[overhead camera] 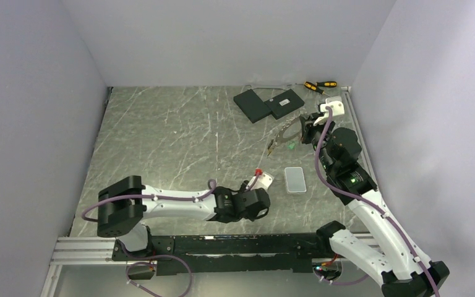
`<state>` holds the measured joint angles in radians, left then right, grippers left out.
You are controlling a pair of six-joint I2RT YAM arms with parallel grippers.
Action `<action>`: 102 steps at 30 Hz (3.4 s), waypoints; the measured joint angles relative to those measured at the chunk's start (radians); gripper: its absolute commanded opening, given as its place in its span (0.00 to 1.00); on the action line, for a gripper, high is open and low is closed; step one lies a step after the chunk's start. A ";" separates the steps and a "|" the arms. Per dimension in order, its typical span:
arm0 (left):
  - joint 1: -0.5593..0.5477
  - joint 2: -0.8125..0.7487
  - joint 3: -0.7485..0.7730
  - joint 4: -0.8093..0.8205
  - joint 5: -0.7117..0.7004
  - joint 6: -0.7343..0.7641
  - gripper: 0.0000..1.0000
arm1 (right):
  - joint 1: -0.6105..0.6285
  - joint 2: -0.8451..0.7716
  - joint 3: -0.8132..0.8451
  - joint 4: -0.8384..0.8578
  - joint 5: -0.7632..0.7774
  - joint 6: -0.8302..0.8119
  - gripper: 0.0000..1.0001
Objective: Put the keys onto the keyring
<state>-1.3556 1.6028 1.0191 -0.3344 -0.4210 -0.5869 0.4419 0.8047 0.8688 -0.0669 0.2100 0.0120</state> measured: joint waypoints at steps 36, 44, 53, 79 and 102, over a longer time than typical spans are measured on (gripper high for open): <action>-0.022 0.327 0.335 -0.381 0.024 -0.357 0.28 | 0.000 -0.054 0.000 -0.061 0.020 0.000 0.00; -0.022 0.334 0.335 -0.362 0.040 -0.343 0.22 | 0.000 -0.054 0.000 -0.061 0.019 0.000 0.00; -0.022 0.353 0.335 -0.365 0.043 -0.343 0.15 | 0.000 -0.054 0.000 -0.061 0.019 0.000 0.00; -0.017 0.368 0.351 -0.358 0.043 -0.331 0.00 | 0.000 -0.054 0.000 -0.067 -0.002 0.007 0.00; -0.016 0.124 0.138 -0.158 0.045 -0.119 0.00 | 0.000 -0.038 0.038 -0.109 -0.002 0.007 0.00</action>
<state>-1.3712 1.7271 1.1568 -0.4923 -0.3756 -0.7059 0.4419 0.7670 0.9070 -0.1761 0.2081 0.0189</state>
